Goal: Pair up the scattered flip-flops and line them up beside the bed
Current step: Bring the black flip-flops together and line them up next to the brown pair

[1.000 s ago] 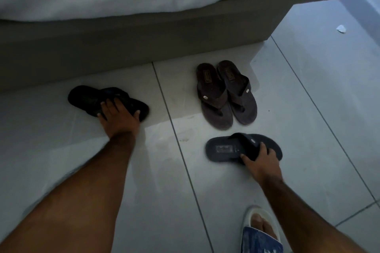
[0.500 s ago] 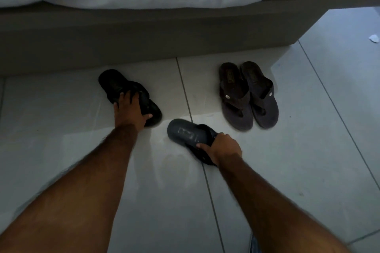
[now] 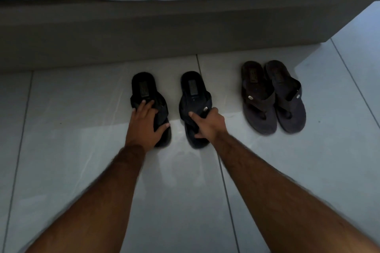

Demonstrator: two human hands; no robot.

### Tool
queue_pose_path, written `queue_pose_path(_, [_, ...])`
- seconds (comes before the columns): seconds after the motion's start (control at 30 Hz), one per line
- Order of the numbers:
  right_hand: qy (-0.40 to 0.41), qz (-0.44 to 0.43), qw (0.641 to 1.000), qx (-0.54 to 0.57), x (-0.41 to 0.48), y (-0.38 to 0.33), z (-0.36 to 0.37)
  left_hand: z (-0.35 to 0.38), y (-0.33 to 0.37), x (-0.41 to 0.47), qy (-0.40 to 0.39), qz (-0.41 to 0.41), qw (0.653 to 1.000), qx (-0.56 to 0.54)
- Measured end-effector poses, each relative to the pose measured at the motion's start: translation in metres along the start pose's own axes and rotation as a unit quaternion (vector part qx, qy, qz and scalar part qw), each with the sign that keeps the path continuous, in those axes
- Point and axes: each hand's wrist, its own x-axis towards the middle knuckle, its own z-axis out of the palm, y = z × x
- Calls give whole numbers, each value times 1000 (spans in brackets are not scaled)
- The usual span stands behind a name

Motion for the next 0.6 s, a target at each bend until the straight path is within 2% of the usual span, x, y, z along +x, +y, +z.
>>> queue_pose_path(0.1, [32, -72, 992, -98, 0, -3, 1, 5, 8, 0, 14, -9, 1000, -6])
queue_pose_path(0.17, [53, -122, 985, -114, 2, -3, -1, 6, 12, 4, 10, -7, 1000, -14])
queue_pose_path(0.27, [57, -190, 956, -214, 6, -3, -3, 5, 16, 10, -2, 4, 1000, -8])
queue_pose_path(0.6, [57, -199, 943, -262, 34, -30, 10, -8, 24, 59, -66, -1, 998, 4])
